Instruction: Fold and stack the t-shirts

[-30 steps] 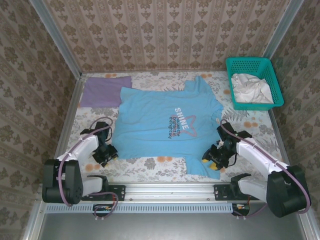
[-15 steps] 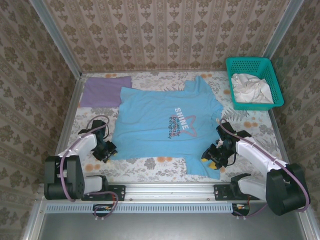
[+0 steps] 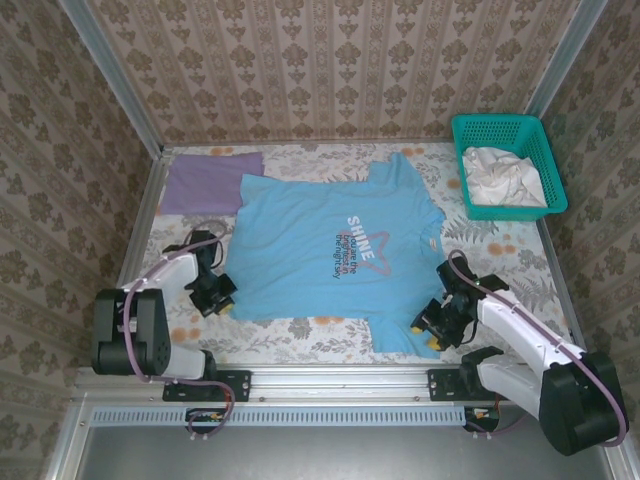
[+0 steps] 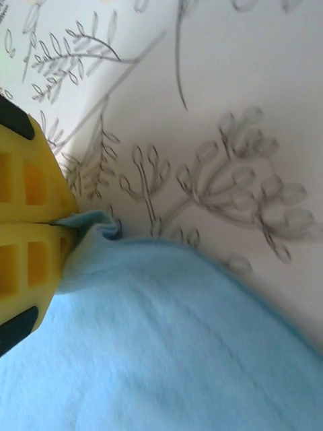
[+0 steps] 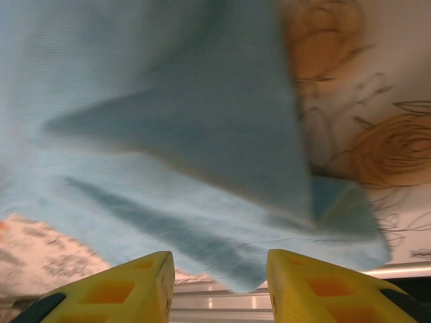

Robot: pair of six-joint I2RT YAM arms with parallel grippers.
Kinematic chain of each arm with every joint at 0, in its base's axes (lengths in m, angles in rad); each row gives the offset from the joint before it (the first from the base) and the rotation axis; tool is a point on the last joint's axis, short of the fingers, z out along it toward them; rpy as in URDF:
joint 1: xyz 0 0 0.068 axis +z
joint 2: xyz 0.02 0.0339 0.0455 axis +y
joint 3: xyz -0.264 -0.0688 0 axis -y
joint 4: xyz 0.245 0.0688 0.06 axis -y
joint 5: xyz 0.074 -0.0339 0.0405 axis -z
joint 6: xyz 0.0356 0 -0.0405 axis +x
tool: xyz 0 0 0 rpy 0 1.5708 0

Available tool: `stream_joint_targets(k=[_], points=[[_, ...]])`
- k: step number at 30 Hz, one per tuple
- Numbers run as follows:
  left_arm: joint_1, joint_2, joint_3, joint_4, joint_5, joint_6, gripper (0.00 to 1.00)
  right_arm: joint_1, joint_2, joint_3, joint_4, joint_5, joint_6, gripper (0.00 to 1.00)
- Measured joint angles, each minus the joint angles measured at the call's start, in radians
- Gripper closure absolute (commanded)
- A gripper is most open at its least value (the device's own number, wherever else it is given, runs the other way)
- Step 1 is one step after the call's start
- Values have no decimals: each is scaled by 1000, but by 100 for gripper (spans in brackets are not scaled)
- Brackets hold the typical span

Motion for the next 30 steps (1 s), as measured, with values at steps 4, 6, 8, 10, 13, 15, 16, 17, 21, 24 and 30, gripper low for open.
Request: stream_joint_targets(k=[4,6,8,10,13,15,16,17,21,24,30], points=[[-32,39,37,5,3,47,97,56,-28,-9,-21,79,59,58],[-46,50,50,5,3,64,97,80,-52,-9,-26,118,93,60],[-57,55,62,3,3,79,97,107,-65,-9,-29,156,128,61],[-68,57,75,1,3,91,97,133,-61,-9,-34,182,159,61],[-81,63,95,0,3,105,97,159,-31,-9,-34,203,190,60],[-88,72,106,-2,3,113,96,167,-5,-9,-34,210,206,60],[-88,76,109,-3,3,116,96,172,7,-9,-32,210,212,60],[-90,78,111,-5,3,121,96,176,18,-9,-29,210,217,60],[-93,85,124,-19,2,142,96,198,69,-8,-11,206,250,71],[-93,88,132,-31,2,158,95,218,95,-1,-2,193,277,82],[-93,90,137,-47,0,177,95,233,88,7,8,179,305,100]])
